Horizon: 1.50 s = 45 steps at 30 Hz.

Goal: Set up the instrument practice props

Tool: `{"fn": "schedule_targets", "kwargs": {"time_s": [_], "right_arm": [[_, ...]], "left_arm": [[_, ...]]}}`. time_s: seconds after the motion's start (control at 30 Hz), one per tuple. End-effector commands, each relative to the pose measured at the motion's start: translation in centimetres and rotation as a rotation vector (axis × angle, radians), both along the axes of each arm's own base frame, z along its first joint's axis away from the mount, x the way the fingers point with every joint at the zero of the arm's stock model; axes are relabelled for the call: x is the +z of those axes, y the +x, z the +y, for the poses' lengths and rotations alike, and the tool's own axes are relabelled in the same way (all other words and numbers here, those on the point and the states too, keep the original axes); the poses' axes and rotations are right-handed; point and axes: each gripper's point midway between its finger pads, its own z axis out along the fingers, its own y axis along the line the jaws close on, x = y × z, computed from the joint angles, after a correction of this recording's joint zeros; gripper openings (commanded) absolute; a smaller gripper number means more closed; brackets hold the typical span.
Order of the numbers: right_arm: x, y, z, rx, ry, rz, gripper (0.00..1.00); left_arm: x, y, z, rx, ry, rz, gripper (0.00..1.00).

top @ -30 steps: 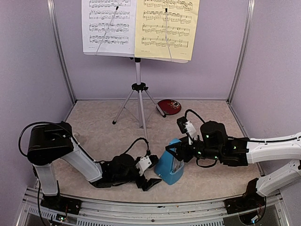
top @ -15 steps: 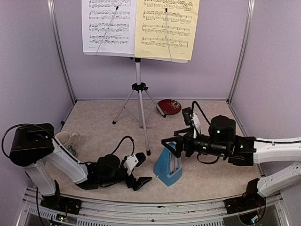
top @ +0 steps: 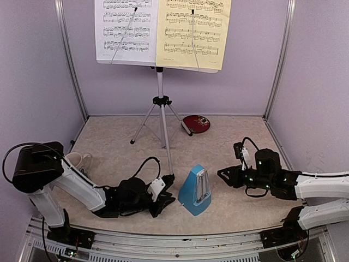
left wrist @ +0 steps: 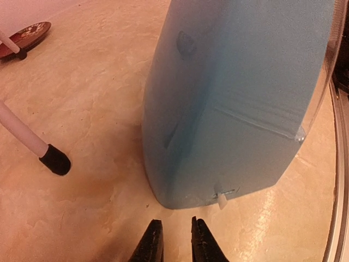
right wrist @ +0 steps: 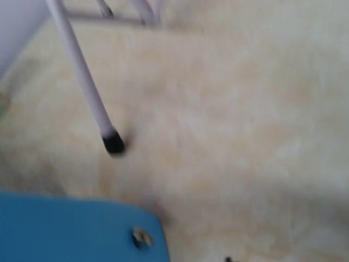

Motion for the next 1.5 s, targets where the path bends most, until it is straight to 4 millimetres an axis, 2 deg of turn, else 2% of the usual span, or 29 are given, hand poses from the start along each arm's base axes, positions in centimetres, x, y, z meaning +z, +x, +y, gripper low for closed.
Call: {"fn": "schedule_targets", "kwargs": {"time_s": [0.0,0.17,0.33,0.47,0.67,0.83,1.0,1.2,1.3,1.47], "right_arm": [[-1.5,-0.1,0.7,0.031,0.025,0.022,0.35],[-5.0,-1.3,1.5,0.102,0.000,0.097,0.30],[-7.2,-2.4,2.8,0.168,0.001,0.128,0.28],[-7.5,-3.2,4.4,0.217,0.010,0.134,0.27],[-7.3,-4.2,5.7,0.251,0.016,0.129,0.28],[-7.1,-5.3,7.4,0.293,0.007,0.122,0.28],[-7.3,-6.2,8.7,0.332,0.009,0.120,0.28],[-7.0,-7.1,10.4,0.384,0.008,0.104,0.30],[-6.9,-7.3,9.8,0.375,0.005,0.103,0.34],[-6.2,-7.1,7.6,0.304,-0.016,0.083,0.43]], "left_arm": [[-0.5,0.5,-2.1,-0.031,0.010,0.023,0.15],[-0.8,1.6,-3.8,-0.039,-0.013,0.051,0.12],[-0.8,3.7,-4.5,-0.014,-0.039,0.059,0.11],[-0.4,5.3,-4.8,0.001,-0.048,0.059,0.11],[0.7,6.2,-5.0,0.011,-0.051,0.048,0.13],[3.0,6.2,-3.2,0.076,-0.084,0.045,0.20],[5.1,6.1,0.0,0.154,-0.125,0.032,0.37],[6.0,5.5,3.1,0.206,-0.139,0.020,0.50],[5.4,5.1,3.6,0.203,-0.131,0.033,0.52],[5.1,4.3,3.2,0.171,-0.148,0.045,0.56]]}}
